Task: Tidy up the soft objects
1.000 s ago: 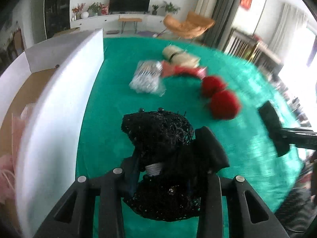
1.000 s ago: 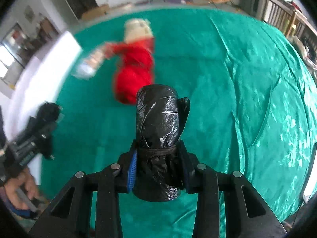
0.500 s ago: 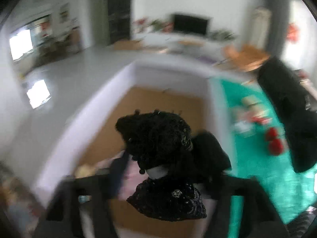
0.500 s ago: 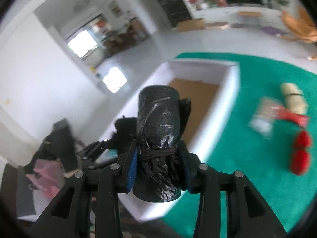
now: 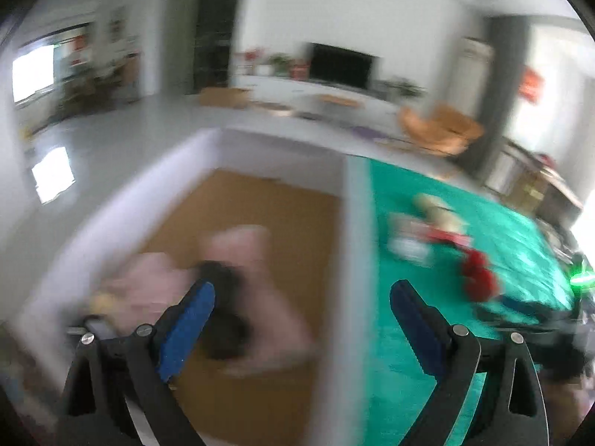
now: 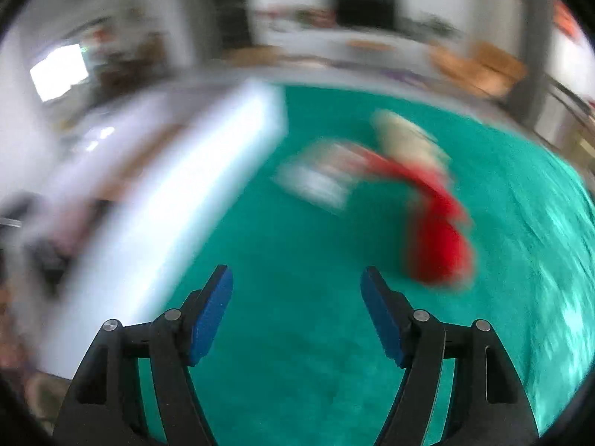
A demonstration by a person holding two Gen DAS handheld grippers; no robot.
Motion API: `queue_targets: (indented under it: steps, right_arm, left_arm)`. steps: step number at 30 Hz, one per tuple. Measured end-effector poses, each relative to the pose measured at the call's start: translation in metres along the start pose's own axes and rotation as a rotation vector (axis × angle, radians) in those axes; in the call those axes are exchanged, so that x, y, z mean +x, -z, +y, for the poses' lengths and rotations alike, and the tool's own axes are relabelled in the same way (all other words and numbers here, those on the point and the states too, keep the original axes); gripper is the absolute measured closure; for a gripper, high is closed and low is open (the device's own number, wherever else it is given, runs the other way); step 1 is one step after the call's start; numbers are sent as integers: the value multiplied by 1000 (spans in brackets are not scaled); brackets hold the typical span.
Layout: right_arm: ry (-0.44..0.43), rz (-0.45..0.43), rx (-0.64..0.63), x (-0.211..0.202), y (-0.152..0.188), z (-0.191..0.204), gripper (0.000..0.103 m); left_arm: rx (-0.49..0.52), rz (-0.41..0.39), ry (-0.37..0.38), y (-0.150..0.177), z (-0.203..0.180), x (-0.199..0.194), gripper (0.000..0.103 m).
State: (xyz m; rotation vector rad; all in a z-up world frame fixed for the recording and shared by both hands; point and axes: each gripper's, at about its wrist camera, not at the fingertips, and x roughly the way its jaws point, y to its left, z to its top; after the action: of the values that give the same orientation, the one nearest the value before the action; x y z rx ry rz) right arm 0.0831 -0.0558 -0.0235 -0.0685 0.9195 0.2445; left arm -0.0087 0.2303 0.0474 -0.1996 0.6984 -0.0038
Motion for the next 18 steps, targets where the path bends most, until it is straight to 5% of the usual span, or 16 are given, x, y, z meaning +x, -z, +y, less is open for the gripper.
queue_targets:
  steps: [4,7,11,18]
  right_arm:
    - [219,31,160,10,57,-91,29]
    - [306,40,210,8,74,-132,29]
    - [348,64,245,17,73,-164,29]
    - [351,50,273,27,68,-170,26]
  left_arm:
    - [151,101,204,21,-95,28,5]
    - [220,169,263,40,-140,60,5]
    - [283,209,217,51,-169,119,5]
    - [281,221,140,46,-163,185,5]
